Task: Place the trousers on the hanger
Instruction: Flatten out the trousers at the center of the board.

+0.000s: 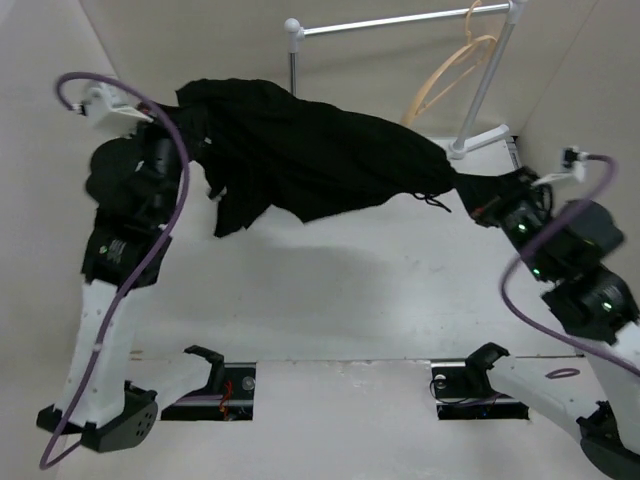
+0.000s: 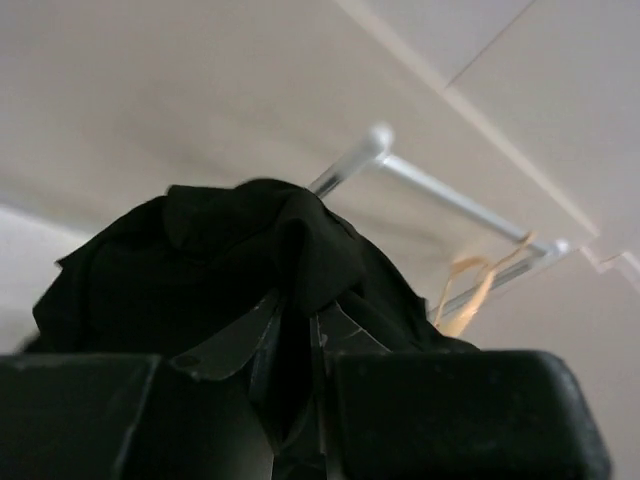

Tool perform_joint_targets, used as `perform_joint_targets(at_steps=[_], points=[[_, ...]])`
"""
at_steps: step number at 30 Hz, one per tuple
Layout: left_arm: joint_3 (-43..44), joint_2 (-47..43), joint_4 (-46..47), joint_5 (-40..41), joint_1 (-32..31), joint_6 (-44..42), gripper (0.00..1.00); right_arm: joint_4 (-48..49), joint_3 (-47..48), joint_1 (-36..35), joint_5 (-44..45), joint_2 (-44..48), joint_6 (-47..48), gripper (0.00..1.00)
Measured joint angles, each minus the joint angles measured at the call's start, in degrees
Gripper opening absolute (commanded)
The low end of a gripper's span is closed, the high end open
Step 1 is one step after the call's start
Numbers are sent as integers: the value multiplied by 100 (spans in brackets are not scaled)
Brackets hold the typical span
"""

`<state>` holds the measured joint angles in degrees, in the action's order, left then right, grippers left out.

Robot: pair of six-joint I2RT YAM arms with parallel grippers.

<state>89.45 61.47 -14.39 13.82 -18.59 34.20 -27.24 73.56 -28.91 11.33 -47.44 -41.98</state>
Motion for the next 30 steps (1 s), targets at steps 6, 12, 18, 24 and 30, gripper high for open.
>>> perform_joint_targets(at_steps=[6,12,18,24,30], points=[[1287,-356,-623,782,-702,-866,20,-511,1349,-997,619,481,173,5],[1285,48,-1167,1410,-1449,-1467,41,-588,837,-170,634,297,234,3],[798,2083,-892,1469,-1506,-1646,78,-42,-634,2168,-92,-1329,0,0],[-769,3045,-1075,1327,-1539,-1434,81,280,-1427,3735,-190,-3206,-232,2],[-2459,1357,-1049,1207,-496,-592,77,691,-1412,4081,-190,-3353,-302,14]])
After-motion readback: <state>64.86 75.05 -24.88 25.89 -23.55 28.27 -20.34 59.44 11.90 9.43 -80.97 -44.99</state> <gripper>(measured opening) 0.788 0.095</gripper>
